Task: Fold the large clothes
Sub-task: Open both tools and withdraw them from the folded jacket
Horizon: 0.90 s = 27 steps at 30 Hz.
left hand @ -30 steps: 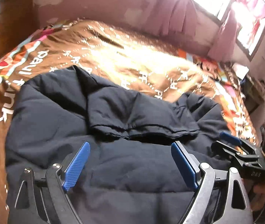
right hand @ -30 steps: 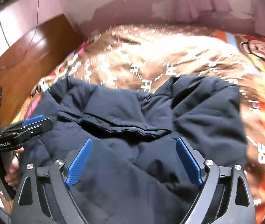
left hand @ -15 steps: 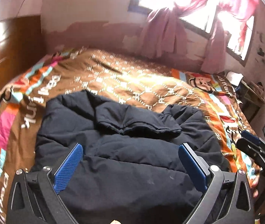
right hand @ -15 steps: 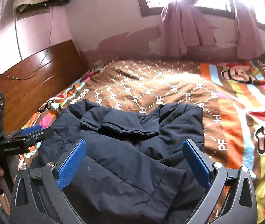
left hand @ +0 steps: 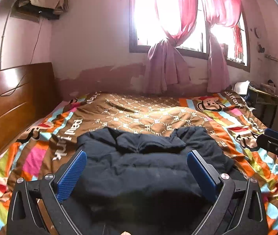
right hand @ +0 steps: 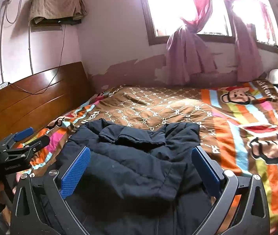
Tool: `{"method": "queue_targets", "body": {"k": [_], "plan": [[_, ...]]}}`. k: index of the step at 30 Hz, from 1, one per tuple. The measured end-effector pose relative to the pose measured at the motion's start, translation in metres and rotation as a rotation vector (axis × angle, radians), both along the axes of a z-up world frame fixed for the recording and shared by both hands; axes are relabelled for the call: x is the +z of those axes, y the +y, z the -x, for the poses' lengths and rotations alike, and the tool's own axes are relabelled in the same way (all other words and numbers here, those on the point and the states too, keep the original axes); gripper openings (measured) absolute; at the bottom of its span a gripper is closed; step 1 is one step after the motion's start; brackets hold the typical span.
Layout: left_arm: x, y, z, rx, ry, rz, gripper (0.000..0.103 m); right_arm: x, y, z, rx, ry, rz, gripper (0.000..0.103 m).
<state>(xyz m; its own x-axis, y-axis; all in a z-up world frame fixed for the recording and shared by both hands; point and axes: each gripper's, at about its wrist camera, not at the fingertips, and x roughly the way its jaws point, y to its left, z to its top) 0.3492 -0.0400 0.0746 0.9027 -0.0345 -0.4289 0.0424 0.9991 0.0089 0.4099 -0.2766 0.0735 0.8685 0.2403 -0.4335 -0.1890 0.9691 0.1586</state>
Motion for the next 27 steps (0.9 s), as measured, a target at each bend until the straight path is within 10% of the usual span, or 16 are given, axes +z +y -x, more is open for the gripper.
{"method": "queue_targets", "body": {"k": [13,27], "plan": [[0.022,0.018,0.137,0.000,-0.017,-0.083,0.103,0.025,0.001,0.141,0.007,-0.004,0.088,0.101],[-0.086,0.045,0.237,-0.047,0.141,-0.034,0.103,-0.067,-0.017,0.235,0.004,0.145,0.185,0.101]]}}
